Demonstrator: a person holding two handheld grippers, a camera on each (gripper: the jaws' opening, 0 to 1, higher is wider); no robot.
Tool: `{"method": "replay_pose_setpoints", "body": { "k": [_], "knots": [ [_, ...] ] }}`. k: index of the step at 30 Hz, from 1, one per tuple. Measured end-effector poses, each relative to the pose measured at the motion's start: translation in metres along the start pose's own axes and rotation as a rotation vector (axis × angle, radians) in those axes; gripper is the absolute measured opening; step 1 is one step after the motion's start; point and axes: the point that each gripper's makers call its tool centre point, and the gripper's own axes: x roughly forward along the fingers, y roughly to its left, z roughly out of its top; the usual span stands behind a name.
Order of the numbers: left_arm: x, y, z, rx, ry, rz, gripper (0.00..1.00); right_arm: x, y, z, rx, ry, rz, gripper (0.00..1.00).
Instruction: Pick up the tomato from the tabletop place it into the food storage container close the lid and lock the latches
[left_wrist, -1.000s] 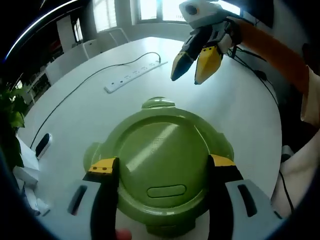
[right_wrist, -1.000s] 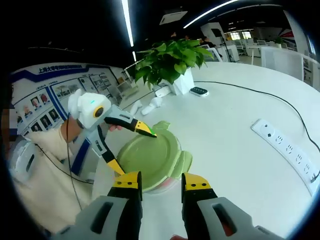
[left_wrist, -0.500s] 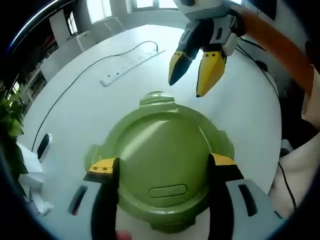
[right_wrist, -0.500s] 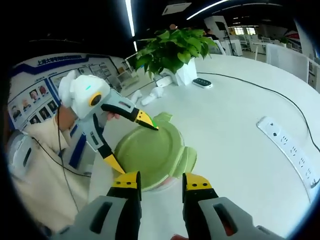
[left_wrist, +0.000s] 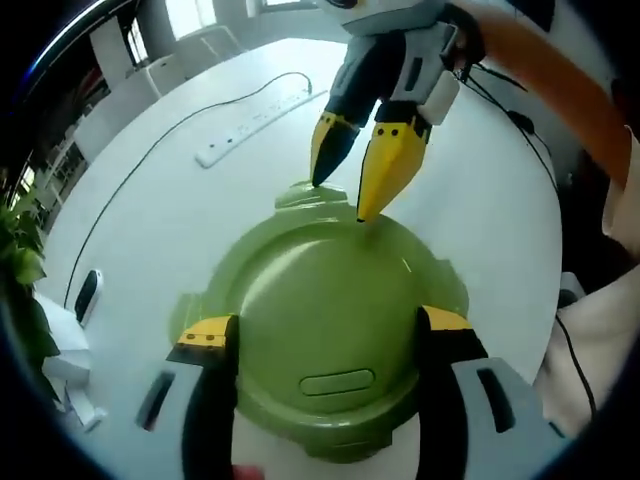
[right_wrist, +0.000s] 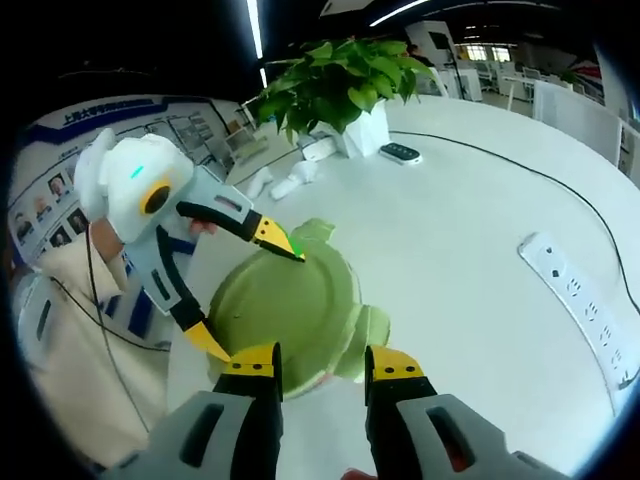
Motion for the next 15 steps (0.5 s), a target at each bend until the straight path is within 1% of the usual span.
{"method": "replay_pose_setpoints", "body": {
  "k": [2,5,9,12,13,15],
  "knots": [
    [0.0,0.0,0.0,0.002,0.01,0.0,0.68,0.001,-0.003,-0.001,-0.007,0.03,-0.022,0.27],
    [0.001,0.0,0.001,0.004,0.025,-0.001,0.68,0.002,-0.003,-0.001,-0.011,0.047,-0.029,0.27],
    [-0.002,-0.012,-0.005,0.006,0.017,0.0,0.67,0.004,-0.005,-0.002,-0.02,0.081,-0.044,0.27],
    [-0.004,-0.019,-0.007,0.006,0.013,0.001,0.67,0.007,-0.004,-0.005,-0.016,0.135,-0.061,0.26],
    [-0.006,-0.026,-0.01,0.008,0.012,0.003,0.67,0.008,-0.005,-0.006,-0.016,0.153,-0.07,0.26],
    [-0.008,-0.033,-0.013,0.009,0.013,0.002,0.67,0.013,-0.005,-0.008,-0.013,0.188,-0.085,0.26]
  ]
}}
